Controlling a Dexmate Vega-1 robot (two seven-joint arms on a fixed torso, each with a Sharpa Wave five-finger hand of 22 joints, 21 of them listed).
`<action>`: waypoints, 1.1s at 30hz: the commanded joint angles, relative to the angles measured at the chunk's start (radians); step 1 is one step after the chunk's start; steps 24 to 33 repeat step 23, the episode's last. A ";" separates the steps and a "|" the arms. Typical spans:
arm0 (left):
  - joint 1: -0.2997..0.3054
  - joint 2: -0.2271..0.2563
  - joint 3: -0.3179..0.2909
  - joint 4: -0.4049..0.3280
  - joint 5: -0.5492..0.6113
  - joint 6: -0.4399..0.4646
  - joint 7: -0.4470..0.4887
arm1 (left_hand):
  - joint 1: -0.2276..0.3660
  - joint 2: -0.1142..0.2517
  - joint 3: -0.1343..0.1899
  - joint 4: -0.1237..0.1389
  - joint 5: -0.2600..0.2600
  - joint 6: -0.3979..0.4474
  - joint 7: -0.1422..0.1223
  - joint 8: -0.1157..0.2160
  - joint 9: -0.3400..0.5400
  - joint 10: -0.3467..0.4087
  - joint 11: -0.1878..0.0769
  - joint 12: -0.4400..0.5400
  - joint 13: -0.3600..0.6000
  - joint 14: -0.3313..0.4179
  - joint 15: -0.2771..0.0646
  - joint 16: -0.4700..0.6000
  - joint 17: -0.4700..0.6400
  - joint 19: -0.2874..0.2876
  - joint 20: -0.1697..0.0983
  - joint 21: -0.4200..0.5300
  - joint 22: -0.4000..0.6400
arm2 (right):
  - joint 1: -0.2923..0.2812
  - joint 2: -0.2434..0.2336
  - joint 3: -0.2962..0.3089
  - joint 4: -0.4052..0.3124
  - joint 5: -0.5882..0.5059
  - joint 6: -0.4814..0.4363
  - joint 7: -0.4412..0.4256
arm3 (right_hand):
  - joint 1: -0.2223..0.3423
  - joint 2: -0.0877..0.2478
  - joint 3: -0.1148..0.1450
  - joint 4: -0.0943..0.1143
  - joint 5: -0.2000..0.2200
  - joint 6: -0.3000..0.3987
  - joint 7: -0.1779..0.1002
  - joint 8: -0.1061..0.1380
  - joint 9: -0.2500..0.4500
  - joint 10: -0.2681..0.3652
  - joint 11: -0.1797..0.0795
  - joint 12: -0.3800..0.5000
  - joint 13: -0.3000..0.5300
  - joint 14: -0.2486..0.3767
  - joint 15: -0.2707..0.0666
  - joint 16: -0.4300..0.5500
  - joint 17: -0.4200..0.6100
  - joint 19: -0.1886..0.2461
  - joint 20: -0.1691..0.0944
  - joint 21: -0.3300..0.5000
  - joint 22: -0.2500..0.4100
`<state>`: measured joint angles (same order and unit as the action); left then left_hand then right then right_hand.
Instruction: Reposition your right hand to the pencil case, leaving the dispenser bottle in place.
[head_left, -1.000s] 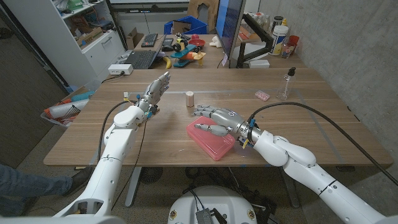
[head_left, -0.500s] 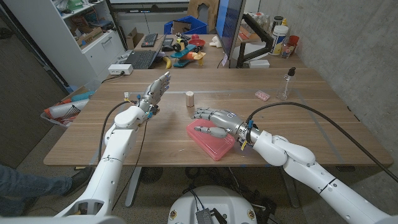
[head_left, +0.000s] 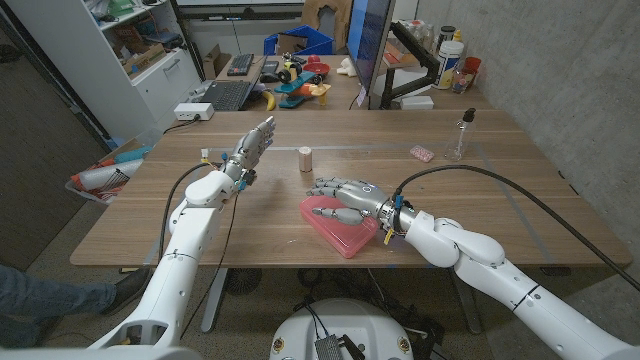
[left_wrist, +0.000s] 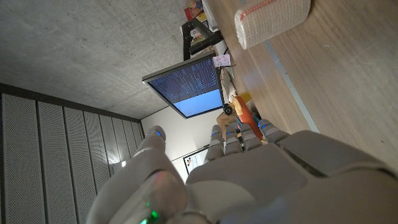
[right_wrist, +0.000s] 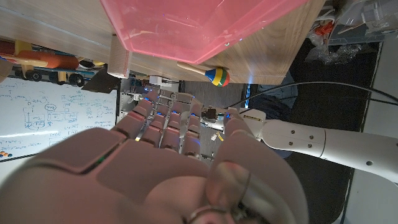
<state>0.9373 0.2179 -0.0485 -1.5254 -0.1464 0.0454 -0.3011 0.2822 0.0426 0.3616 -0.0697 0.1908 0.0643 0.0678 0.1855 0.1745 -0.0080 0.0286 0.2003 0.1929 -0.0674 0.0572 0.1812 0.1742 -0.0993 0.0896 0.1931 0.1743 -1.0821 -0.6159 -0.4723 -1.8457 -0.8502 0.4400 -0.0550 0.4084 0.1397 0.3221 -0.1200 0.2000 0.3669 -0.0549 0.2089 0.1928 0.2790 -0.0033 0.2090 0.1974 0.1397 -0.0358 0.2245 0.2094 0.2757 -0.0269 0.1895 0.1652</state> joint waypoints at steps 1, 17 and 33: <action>-0.007 0.001 -0.001 0.022 0.000 -0.004 -0.009 | 0.004 0.009 0.001 -0.007 -0.004 0.006 0.002 0.002 0.004 -0.002 -0.005 0.009 0.001 -0.010 -0.002 0.004 0.006 -0.004 0.007 0.001 0.004 | 0.021 -0.003 -0.020 0.014 -0.003 -0.005 0.001 | -0.003 -0.003 0.008 0.000 0.004 0.005 0.000 0.001 0.004 0.009 -0.001 0.004 0.004 0.012 -0.005 -0.004 0.000 0.001 0.000 -0.001 0.003; -0.015 0.003 0.001 0.019 0.005 -0.016 -0.012 | 0.003 0.011 0.000 -0.009 -0.005 0.007 0.001 0.002 0.004 -0.003 -0.004 0.008 0.001 -0.010 -0.001 0.004 0.006 -0.007 0.012 0.001 0.004 | 0.021 -0.011 -0.021 0.011 -0.021 -0.004 -0.036 | -0.005 -0.003 0.011 0.000 0.004 0.010 0.000 0.001 0.004 0.011 -0.003 0.003 0.005 0.014 -0.006 -0.005 0.001 0.002 0.000 -0.001 0.003; -0.024 0.002 0.004 0.019 0.008 -0.022 -0.009 | 0.002 0.011 0.000 -0.010 -0.005 0.007 0.001 0.002 0.004 -0.003 -0.005 0.009 0.001 -0.011 -0.002 0.004 0.006 -0.007 0.012 0.001 0.004 | 0.030 -0.011 -0.021 0.021 -0.024 0.000 -0.051 | -0.005 -0.003 0.012 0.000 0.005 0.011 0.000 0.001 0.004 0.013 -0.004 0.003 0.005 0.014 -0.006 -0.005 0.000 0.002 0.000 -0.001 0.003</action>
